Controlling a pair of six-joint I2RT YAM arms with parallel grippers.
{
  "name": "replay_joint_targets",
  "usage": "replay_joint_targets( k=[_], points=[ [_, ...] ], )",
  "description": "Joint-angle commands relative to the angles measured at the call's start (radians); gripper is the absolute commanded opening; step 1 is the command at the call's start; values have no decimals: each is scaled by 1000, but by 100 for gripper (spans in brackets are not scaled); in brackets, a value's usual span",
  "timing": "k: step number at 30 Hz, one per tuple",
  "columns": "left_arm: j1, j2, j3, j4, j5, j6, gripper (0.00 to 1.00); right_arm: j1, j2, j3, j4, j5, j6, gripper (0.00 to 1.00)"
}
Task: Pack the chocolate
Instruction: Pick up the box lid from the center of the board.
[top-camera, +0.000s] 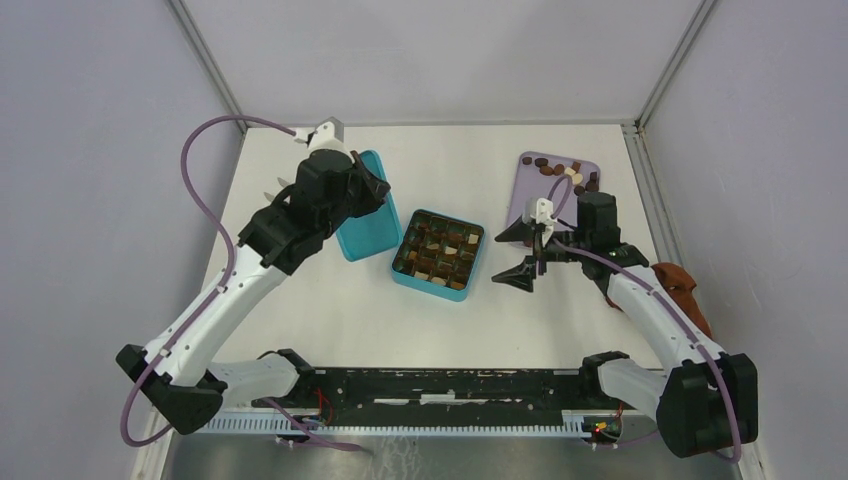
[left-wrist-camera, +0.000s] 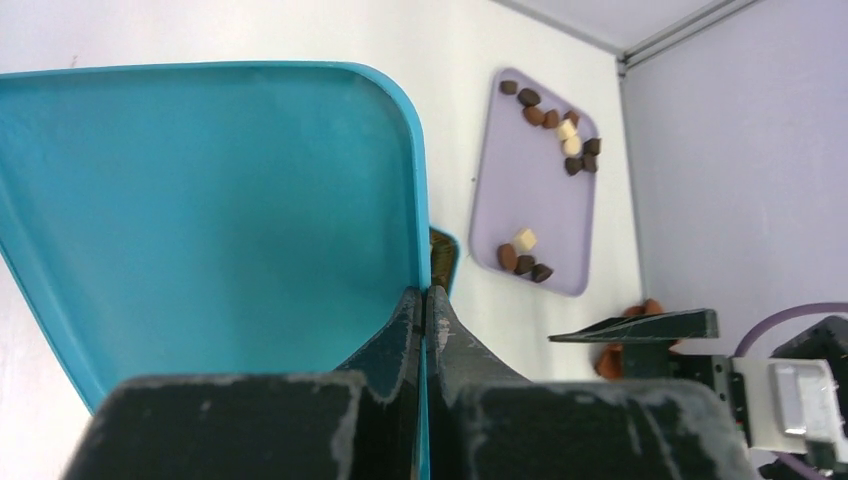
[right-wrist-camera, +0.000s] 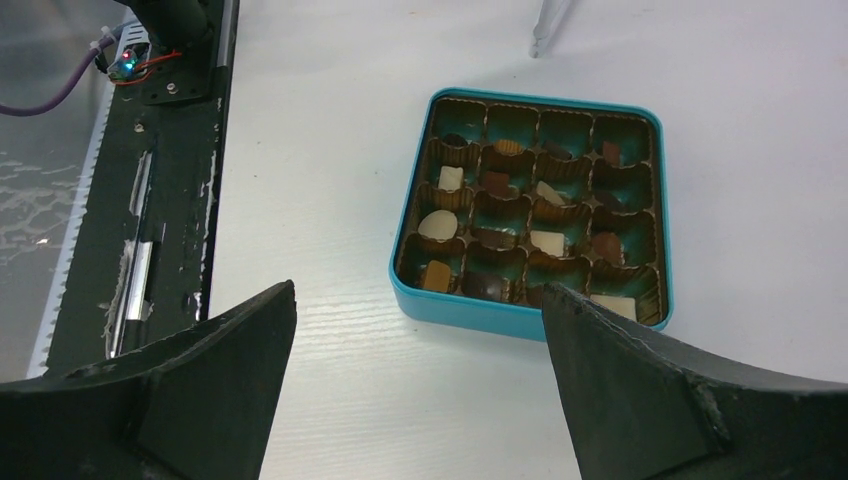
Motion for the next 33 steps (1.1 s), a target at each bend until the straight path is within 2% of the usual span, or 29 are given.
replay_joint_targets(
  k=[1,9,13,16,22,27,33],
  points=[
    [0,25,87,91,12,-64,2,20,-31,79,19,30,-19,98],
    [17,89,158,158,2,-172,2,122,-9,191,122,207,37,98],
    [30,118,156,209,0,-260,2,179,-15,170,326,351,197,98],
    [30,136,158,245,-10,-319,2,208,-6,170,430,402,316,98],
    [31,176,159,321,-10,-440,2,323,36,161,623,620,504,98],
    [28,199,153,347,-44,-543,2,443,68,186,636,849,521,97],
    [8,227,140,406,-44,-623,2,519,133,229,617,1175,593,96]
  ],
)
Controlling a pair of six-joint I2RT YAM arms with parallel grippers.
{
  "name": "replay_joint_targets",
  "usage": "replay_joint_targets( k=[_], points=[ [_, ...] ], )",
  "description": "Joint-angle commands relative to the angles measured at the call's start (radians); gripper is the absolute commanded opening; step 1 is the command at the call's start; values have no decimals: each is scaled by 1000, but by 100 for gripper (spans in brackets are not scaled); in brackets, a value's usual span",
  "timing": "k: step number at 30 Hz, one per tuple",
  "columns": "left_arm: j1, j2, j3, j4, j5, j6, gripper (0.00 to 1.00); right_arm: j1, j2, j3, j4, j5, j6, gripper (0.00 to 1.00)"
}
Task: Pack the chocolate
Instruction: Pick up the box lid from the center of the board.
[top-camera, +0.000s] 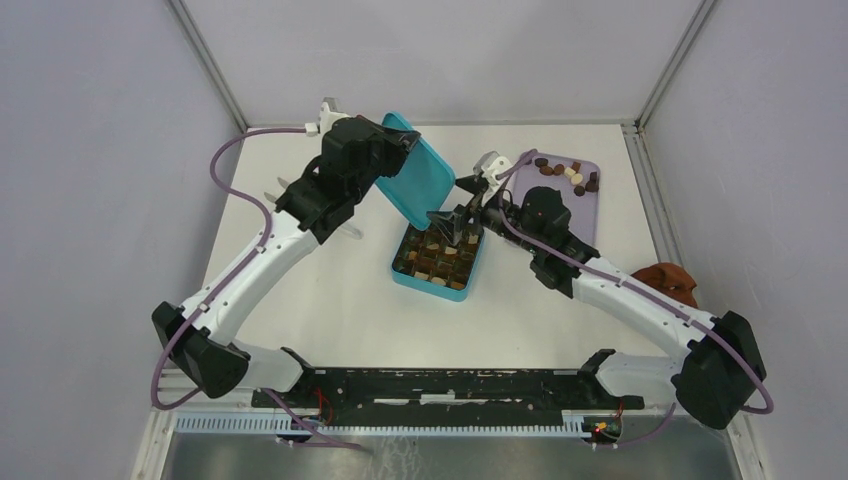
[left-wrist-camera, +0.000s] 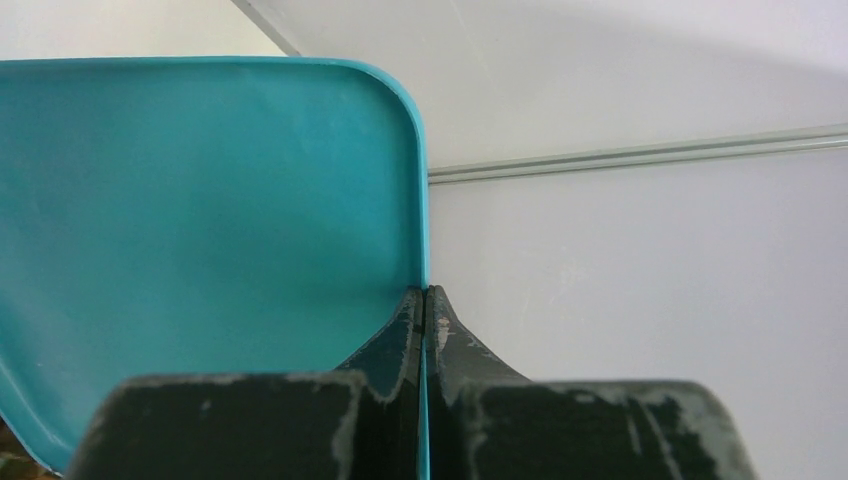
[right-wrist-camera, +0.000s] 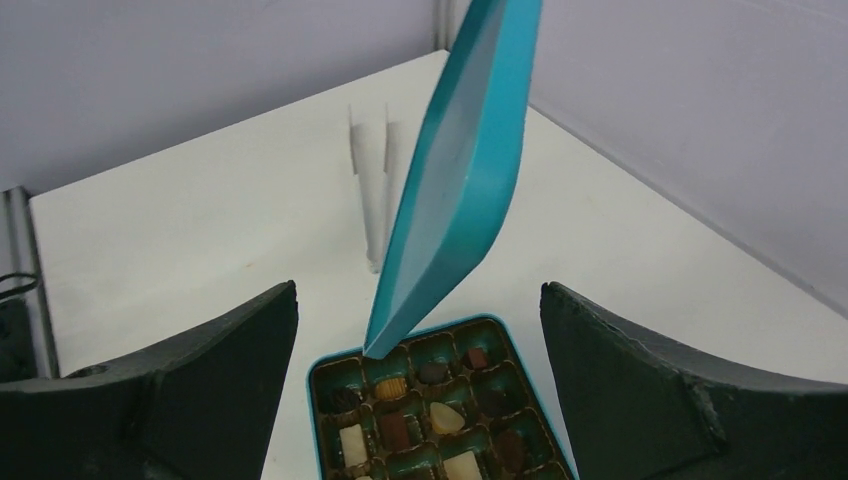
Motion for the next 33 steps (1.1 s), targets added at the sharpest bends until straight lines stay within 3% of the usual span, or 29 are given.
replay_joint_targets(
  k=[1,5,16,18,22,25,27,30,33],
  points=[
    [-19,20,21,118,-26,-125,2,34,36,70,39,313,71,96],
    [-34,32,-1,158,-25,-171,2,46,53,69,78,373,52,85],
    [-54,19,-52,227,-37,-240,2,45,26,54,95,305,15,17],
    [-55,17,-62,240,-20,-248,5,42,5,45,91,291,13,9],
    [-64,8,-73,253,16,-243,35,-29,-42,25,83,176,96,2],
    [-75,-28,-99,253,23,-203,75,-95,-86,21,66,79,110,1],
    [-81,-77,-146,256,32,-167,88,-146,-123,23,42,-6,79,0],
    [-84,-177,-277,339,119,-99,98,-234,-175,6,-7,-192,-56,0],
    [-84,-272,-416,458,259,23,100,-305,-232,-43,-62,-304,-218,0]
  ],
)
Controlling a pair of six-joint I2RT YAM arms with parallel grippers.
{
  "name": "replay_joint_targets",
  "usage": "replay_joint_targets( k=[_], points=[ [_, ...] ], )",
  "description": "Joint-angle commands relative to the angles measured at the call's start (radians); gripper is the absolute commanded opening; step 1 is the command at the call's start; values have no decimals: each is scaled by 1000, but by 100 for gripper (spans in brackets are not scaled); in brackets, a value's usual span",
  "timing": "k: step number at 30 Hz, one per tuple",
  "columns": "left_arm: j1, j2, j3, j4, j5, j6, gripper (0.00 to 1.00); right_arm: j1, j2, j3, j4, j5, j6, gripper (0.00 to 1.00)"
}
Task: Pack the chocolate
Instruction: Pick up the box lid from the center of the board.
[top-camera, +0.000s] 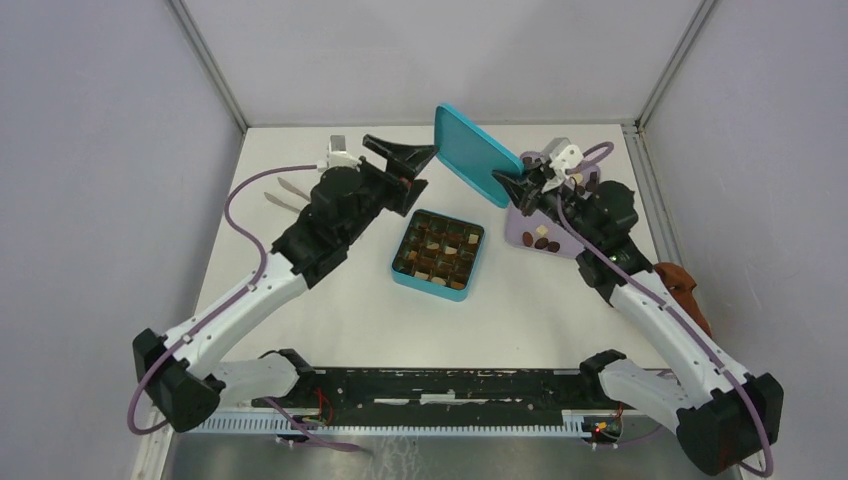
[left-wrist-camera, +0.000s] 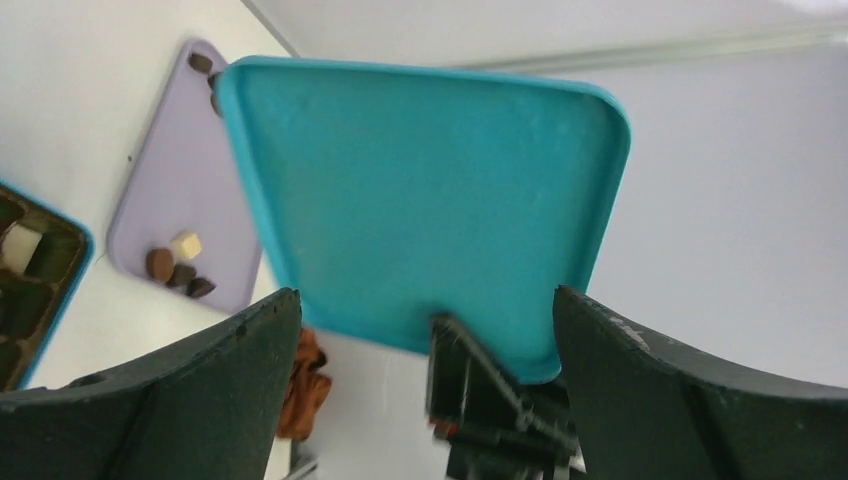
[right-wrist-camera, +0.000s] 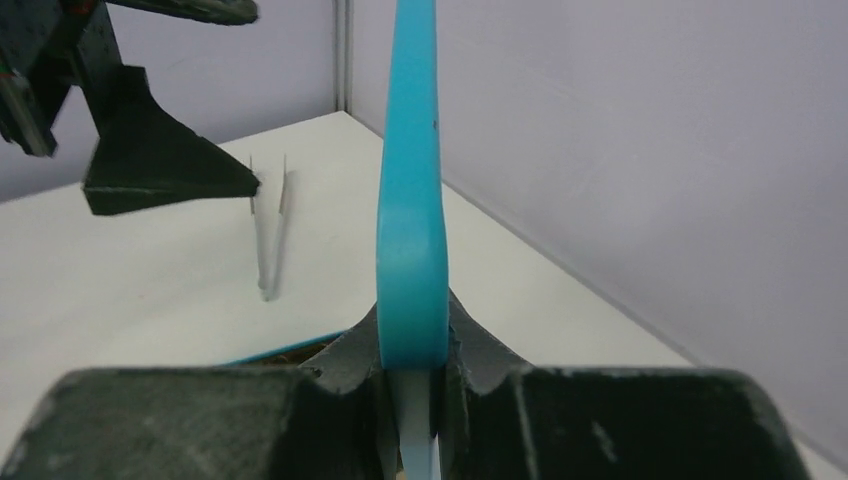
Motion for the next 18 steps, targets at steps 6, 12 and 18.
replay_joint_targets(
  k=[6,12,18],
  points=[
    [-37,-140,-267,432,470,253,100,-98,-124,-100,-152,-186,-460,0],
    [-77,-46,-217,378,340,138,100,-101,-150,-139,-162,-136,-552,0],
    [-132,46,-102,194,52,32,100,-88,-175,-171,-134,-55,-596,0]
  ],
)
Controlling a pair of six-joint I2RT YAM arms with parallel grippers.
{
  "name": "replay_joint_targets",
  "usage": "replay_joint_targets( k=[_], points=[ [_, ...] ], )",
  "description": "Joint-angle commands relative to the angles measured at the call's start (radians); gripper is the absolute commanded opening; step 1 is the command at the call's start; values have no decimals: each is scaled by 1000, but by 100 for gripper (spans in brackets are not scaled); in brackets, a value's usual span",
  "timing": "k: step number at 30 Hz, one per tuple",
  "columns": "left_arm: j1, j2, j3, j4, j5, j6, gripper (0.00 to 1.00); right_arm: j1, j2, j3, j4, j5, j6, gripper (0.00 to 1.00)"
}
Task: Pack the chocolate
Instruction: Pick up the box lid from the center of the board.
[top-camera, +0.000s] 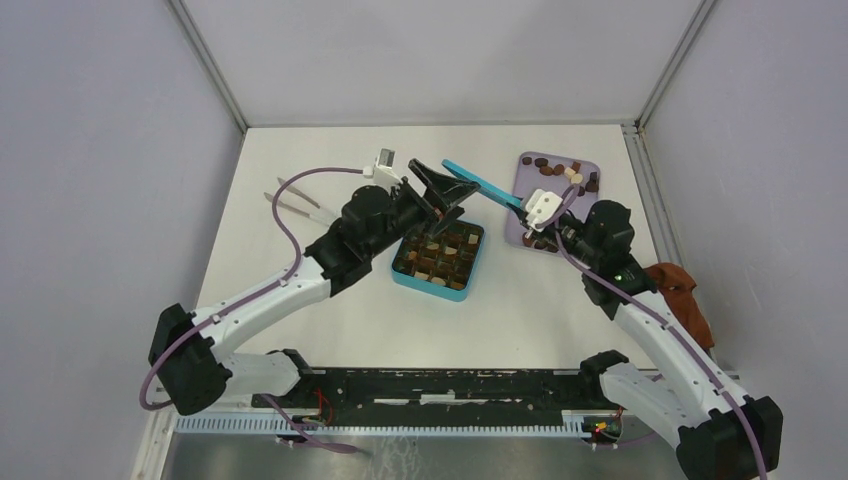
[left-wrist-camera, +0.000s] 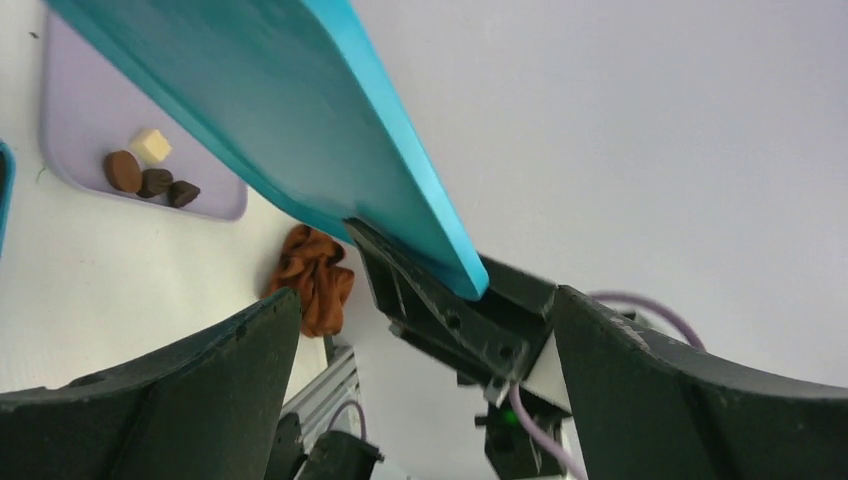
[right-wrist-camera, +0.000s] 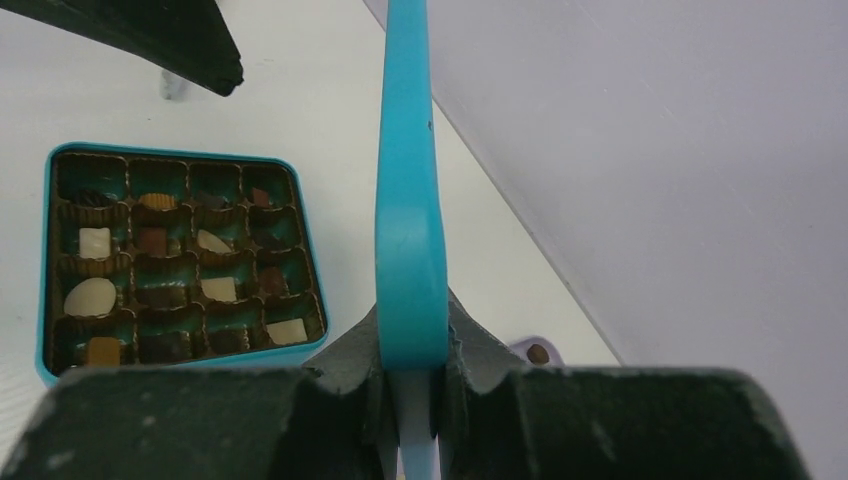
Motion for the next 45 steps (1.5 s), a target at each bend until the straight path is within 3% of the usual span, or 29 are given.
replay_joint_targets(
  k=[1,7,13,16,21,25,28,29,31,33,36,40,45],
  points=[
    [-47,48,131,-165,-248,-136,100,15,-40,-8,71,75,-77,0],
    [-82,194,369,-483,-382,-275,98,78,-31,-23,76,122,-129,0],
    [-90,278,437,-547,-424,-383,89,130,-24,-39,93,180,-168,0],
    [-89,300,447,-545,-426,-404,74,151,-24,-52,98,206,-200,1],
    [-90,304,455,-522,-440,-380,31,193,-11,-72,99,237,-277,6],
    [-89,284,443,-518,-441,-356,4,211,-3,-83,95,237,-317,17],
    [-86,253,410,-496,-446,-320,2,212,-10,-61,48,196,-313,35],
    [-84,240,398,-485,-447,-295,2,211,-14,-49,22,180,-315,45],
    [-77,210,380,-477,-448,-234,2,199,-26,-8,-96,116,-349,77],
    [-62,166,350,-462,-443,-139,2,168,-42,41,-242,9,-393,97],
    [-11,97,285,-409,-363,85,2,112,-66,102,-452,-170,-475,98],
    [105,52,209,-346,8,400,2,31,-105,133,-637,-379,-510,98],
    [181,43,129,-294,358,727,2,-66,-134,101,-555,-512,-299,98]
  ],
)
